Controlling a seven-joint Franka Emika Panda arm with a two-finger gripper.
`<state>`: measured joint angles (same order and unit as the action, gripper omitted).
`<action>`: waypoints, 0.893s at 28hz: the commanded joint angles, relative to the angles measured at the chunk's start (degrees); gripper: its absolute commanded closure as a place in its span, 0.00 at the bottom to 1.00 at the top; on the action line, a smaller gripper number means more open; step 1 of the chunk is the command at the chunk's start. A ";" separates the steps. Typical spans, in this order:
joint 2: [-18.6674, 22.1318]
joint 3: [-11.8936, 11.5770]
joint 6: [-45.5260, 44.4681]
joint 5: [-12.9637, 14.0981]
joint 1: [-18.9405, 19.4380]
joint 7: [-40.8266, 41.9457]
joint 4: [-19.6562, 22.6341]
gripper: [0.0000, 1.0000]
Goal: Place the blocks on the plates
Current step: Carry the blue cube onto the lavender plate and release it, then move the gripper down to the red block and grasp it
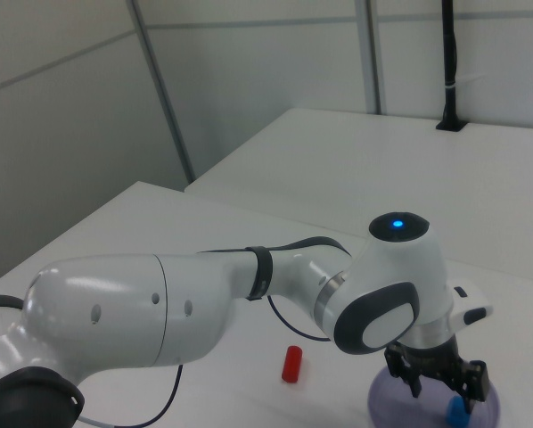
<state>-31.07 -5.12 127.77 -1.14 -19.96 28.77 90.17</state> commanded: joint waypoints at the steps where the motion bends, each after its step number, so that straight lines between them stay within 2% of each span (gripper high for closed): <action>1: 2.32 0.19 -3.13 0.70 0.80 1.81 1.41 0.00; 5: 5.92 0.98 -11.47 1.22 2.38 6.82 2.91 0.00; 8: 7.86 1.42 -16.75 1.31 3.44 7.70 3.09 0.00; 9: 8.74 2.03 -19.29 1.31 4.83 7.79 3.61 0.00; 12: 9.71 2.22 -20.37 1.23 7.21 7.62 5.37 0.00; 15: 9.19 2.22 -20.28 0.53 11.50 7.00 6.51 0.00; 21: 7.44 2.22 -19.49 -0.44 16.96 7.00 7.30 0.00; 25: 5.85 2.22 -16.95 -0.44 18.55 4.99 7.04 0.00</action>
<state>-24.02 -2.13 107.67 -1.23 -3.38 34.73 96.59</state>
